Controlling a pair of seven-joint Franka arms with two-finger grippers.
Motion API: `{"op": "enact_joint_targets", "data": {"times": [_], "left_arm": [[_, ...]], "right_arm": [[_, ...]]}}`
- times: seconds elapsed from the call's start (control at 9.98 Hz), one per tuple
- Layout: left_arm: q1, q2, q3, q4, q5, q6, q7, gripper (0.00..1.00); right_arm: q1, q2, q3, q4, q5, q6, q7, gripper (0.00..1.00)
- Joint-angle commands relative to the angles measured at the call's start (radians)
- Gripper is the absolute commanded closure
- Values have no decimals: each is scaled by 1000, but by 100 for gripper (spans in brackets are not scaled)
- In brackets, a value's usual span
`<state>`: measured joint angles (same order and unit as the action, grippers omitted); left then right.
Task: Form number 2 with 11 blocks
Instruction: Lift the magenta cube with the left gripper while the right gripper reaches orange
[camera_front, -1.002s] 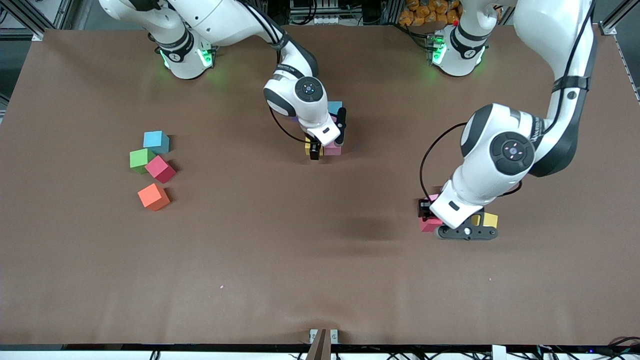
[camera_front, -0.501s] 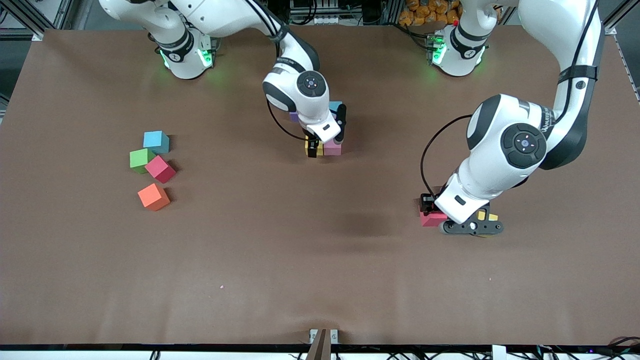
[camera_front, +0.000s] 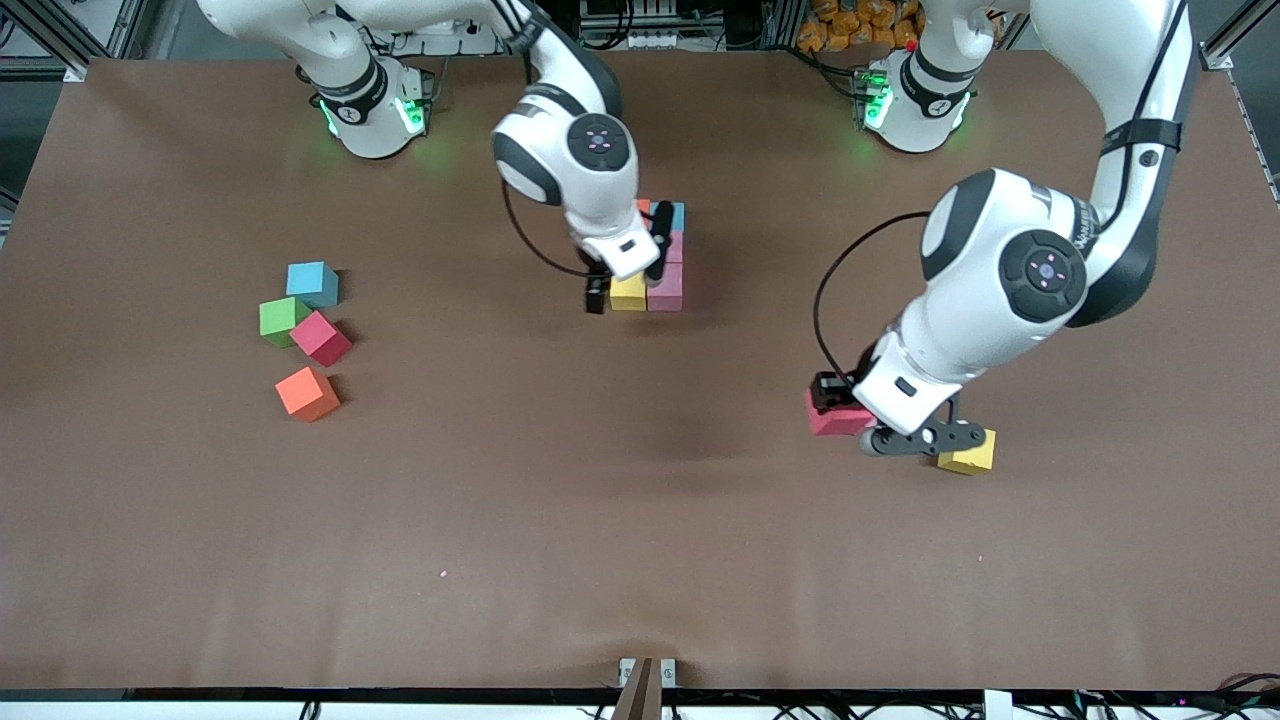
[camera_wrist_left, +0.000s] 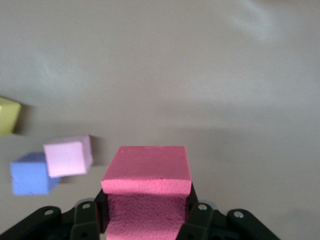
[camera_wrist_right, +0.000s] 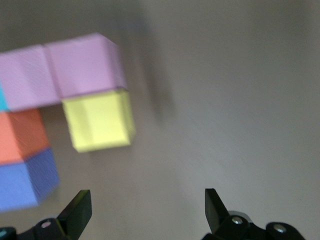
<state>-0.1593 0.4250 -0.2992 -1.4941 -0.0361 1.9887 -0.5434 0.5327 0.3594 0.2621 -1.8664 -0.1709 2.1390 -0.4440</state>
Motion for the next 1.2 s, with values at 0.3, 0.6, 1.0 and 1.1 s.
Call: {"op": "enact_joint_targets", "data": {"times": [0.3, 0.6, 1.0, 1.1], "left_arm": [[-100, 8, -66, -11, -5, -18, -369, 46], [-212, 40, -66, -9, -1, -16, -600, 46], [-333, 67, -66, 6, -11, 42, -983, 46], [-362, 81, -66, 9, -13, 86, -1094, 46]], "right_arm": [[-342, -167, -78, -81, 18, -7, -33, 0], [-564, -217, -78, -238, 21, 184, -25, 0], [-717, -179, -77, -310, 21, 305, -27, 0], [-730, -137, -77, -327, 49, 320, -24, 0]]}}
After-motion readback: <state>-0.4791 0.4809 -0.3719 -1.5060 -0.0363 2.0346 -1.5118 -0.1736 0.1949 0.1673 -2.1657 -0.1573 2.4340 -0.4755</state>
